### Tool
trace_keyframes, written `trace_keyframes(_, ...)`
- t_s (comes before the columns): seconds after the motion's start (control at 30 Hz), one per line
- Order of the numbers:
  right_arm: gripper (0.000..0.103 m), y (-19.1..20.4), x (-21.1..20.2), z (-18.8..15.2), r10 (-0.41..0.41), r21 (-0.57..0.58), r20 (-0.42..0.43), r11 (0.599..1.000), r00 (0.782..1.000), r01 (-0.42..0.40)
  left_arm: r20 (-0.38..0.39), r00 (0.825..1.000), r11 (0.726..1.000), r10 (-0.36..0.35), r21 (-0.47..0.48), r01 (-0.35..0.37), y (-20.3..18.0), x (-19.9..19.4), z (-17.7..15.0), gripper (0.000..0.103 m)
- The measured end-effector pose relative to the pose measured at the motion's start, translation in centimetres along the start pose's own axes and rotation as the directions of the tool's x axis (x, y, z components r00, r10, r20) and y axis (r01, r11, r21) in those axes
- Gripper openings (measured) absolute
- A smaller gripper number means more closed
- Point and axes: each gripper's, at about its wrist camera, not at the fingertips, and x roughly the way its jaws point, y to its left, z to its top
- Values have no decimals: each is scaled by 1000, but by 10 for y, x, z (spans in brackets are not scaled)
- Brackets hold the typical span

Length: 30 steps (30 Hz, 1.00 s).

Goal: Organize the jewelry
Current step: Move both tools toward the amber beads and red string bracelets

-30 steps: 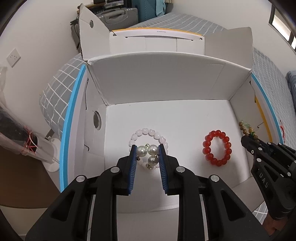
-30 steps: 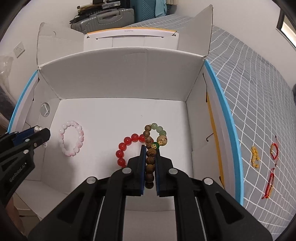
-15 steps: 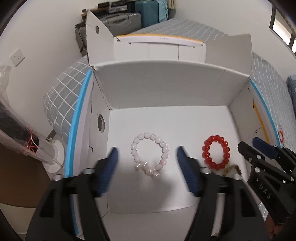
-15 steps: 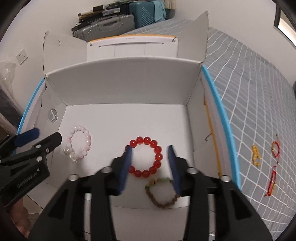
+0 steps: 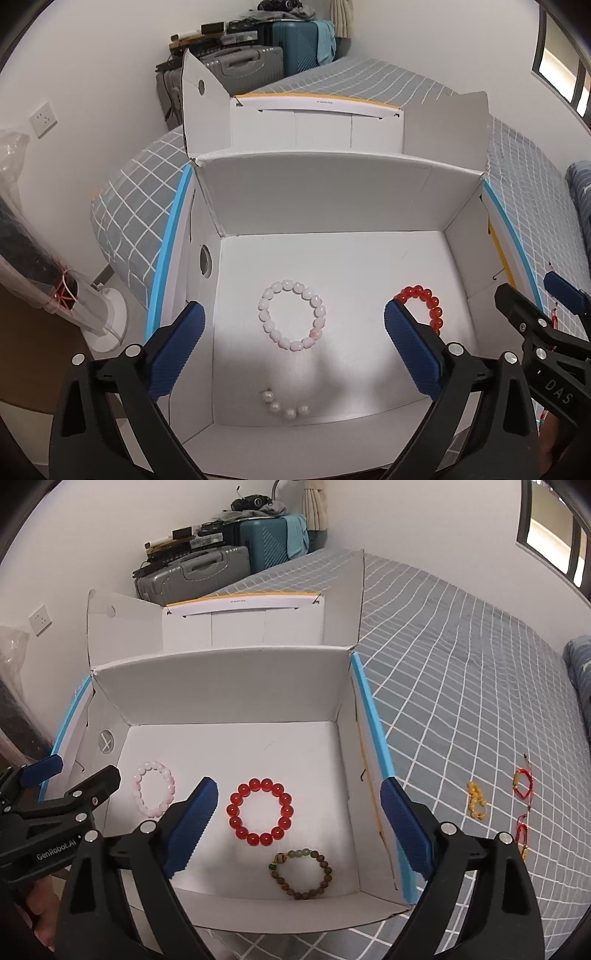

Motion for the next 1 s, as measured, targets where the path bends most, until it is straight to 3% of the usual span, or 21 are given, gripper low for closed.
trace_keyframes(0.23,91,-25,-13,-5,-35,6,28,999,999,35,9,999,999,-42,25,42,-17,-13,-5,97)
trace_keyframes(0.43,91,-79,-29,-13,-93,59,36,994,995,91,32,996,994,-83,73,80,-53,-26,-4,97)
trace_keyframes(1.0,91,-249,-50,-69,-230,226,-29,946,973,231,29,970,942,-240,249,226,-228,-40,-6,97)
